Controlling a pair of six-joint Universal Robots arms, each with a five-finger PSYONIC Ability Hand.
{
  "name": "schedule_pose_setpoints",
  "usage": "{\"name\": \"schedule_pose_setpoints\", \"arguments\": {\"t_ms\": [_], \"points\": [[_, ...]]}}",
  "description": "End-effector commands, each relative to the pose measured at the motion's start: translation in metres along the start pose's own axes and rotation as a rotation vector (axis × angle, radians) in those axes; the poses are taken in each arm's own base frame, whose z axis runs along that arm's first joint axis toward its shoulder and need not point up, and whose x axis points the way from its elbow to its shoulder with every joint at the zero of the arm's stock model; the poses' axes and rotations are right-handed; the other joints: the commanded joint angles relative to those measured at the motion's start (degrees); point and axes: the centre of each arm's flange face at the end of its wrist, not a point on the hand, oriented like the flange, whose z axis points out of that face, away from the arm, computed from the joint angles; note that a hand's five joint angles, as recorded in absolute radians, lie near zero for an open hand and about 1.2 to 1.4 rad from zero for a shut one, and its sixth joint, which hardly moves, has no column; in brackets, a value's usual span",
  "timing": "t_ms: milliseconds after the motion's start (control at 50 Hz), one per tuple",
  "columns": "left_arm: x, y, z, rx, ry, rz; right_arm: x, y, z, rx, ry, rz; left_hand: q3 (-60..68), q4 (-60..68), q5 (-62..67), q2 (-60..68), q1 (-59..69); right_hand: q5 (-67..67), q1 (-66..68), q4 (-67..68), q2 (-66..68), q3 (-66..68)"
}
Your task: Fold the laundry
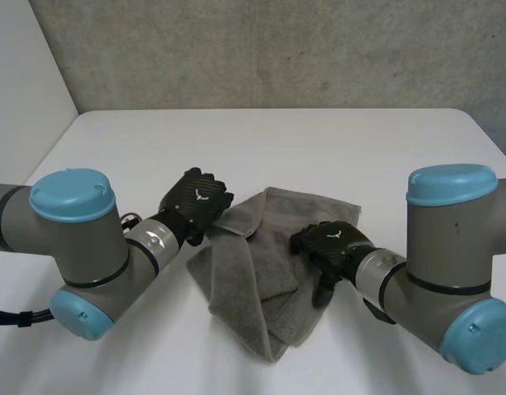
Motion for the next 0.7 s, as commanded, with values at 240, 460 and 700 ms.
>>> {"name": "schedule_pose_setpoints", "arguments": {"t_ms": [240,460,700], "points": [[-0.055,-0.054,-0.040,0.078,-0.198,-0.146,0.041,-0.123,0.015,0.481,0.233,-0.391,20.46,20.37,20.57,20.41,20.74,52.10,52.70,52.78,52.57,52.86],[-0.077,-0.060,-0.095,0.042,-0.397,-0.490,0.028,-0.187,0.056,0.742,-0.002,-0.599,20.46,20.37,20.57,20.41,20.74,52.10,52.70,52.78,52.57,52.86],[-0.055,-0.038,-0.110,-0.029,-0.366,-0.577,-0.010,-0.123,0.095,0.519,-0.129,-0.523,20.46,20.37,20.57,20.41,20.74,-17.90,-17.30,-17.22,-17.43,-17.14]]}}
